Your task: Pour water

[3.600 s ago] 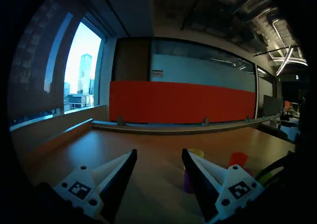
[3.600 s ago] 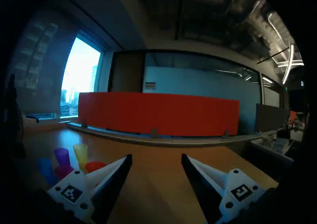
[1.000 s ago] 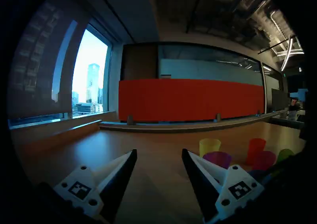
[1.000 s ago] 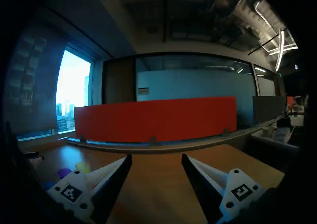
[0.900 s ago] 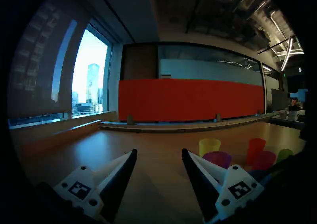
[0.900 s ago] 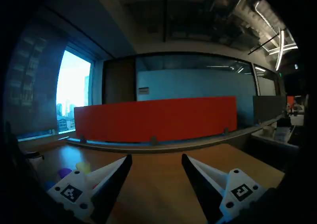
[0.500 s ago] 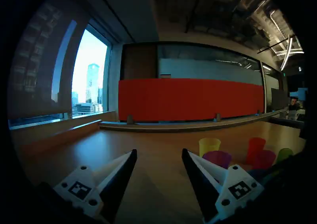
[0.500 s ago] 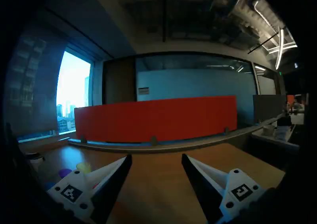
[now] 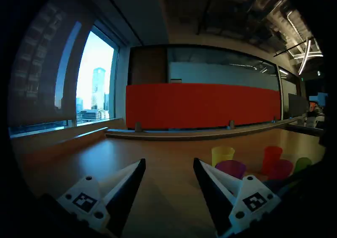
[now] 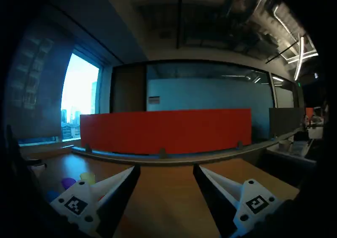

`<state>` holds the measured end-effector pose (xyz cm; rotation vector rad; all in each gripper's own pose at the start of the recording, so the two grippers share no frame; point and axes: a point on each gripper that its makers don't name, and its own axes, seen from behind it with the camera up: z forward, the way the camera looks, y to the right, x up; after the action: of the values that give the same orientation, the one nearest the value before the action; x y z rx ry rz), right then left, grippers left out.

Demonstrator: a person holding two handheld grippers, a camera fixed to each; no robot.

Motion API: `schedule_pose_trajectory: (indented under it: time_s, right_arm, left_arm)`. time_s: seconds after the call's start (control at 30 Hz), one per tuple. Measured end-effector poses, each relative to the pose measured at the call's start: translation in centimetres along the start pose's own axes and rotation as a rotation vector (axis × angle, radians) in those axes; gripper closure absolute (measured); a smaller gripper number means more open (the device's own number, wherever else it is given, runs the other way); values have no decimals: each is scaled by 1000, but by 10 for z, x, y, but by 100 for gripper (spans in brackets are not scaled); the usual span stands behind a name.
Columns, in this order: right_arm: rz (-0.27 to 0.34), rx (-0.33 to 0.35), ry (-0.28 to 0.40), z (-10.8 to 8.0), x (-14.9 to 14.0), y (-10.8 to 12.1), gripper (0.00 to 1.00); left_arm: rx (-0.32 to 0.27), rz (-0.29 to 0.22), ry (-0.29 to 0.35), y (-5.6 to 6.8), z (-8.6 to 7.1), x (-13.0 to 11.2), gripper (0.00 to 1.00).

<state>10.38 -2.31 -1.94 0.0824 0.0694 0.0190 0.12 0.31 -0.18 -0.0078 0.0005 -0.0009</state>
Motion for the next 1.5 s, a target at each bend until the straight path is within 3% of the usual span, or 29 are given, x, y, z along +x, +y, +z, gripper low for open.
schedule_pose_trajectory:
  time_s: [0.77,1.5]
  right_arm:
    - [-77,-57,57,-8,0,13,1]
    - [-2,-64,29,4,-53,20,1]
  left_arm:
    - [0,1,0,0,0,0,17]
    - [0,0,0,0,0,0,17]
